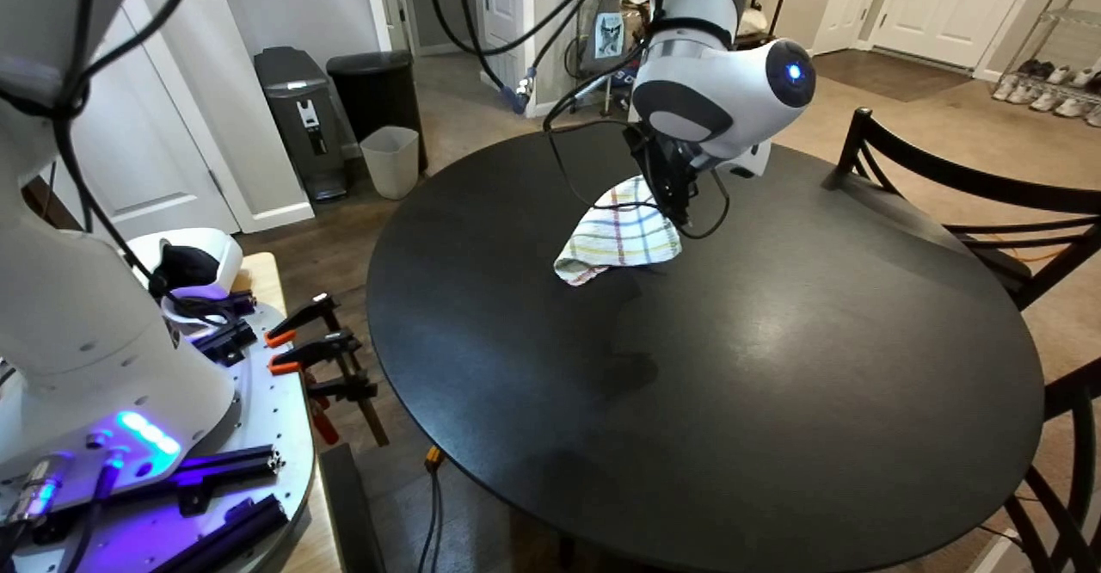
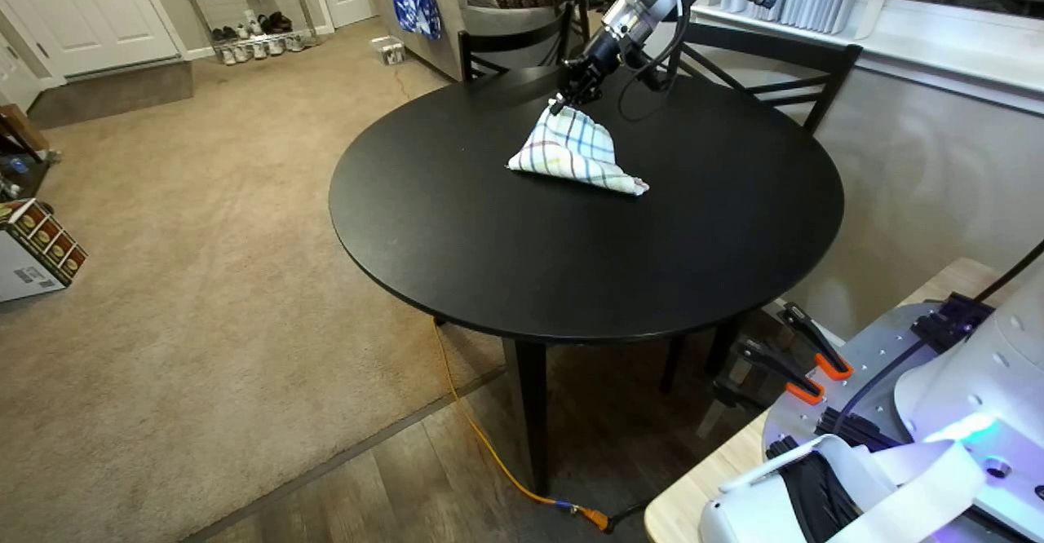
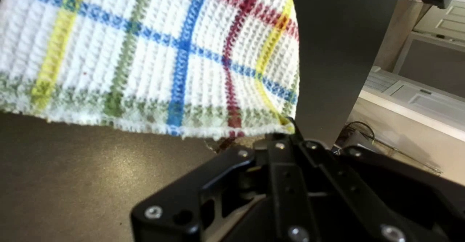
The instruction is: Unfold the towel fully
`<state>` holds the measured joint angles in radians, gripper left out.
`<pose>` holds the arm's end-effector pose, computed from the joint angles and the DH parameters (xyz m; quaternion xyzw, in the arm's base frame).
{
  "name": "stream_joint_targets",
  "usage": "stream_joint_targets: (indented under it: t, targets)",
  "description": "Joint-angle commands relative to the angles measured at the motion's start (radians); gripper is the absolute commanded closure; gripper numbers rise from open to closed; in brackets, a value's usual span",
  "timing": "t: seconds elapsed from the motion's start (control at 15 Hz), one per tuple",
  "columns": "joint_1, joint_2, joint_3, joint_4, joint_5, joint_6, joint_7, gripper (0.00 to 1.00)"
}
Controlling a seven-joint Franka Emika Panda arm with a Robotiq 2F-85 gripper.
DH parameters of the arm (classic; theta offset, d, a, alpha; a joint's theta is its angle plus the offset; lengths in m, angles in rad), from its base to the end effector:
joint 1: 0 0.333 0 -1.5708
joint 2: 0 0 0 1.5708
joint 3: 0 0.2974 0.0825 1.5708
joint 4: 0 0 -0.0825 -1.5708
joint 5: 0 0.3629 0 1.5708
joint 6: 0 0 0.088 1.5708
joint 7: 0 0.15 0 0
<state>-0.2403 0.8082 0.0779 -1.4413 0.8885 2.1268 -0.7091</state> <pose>0.6955 -0.0586 0.1837 -0.9246 0.0083 -0.1072 0.3655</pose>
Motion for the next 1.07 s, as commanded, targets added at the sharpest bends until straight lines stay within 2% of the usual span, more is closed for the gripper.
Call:
stream_joint_targets:
  t: [0.0,0.13,0.67,0.8,1.0]
  targets:
    - [0.044,-0.086,-0.032,-0.123,-0.031,0.103,0.068,1.00]
    - [0.063,-0.114,-0.041,-0.185,-0.048,0.151,0.119,1.00]
    - [0.080,-0.275,0.064,-0.531,0.062,0.519,0.039,1.00]
    - [0.074,-0.338,0.112,-0.623,0.136,0.649,-0.012,1.00]
    - [0.059,-0.443,0.212,-0.767,0.342,0.839,-0.158,1.00]
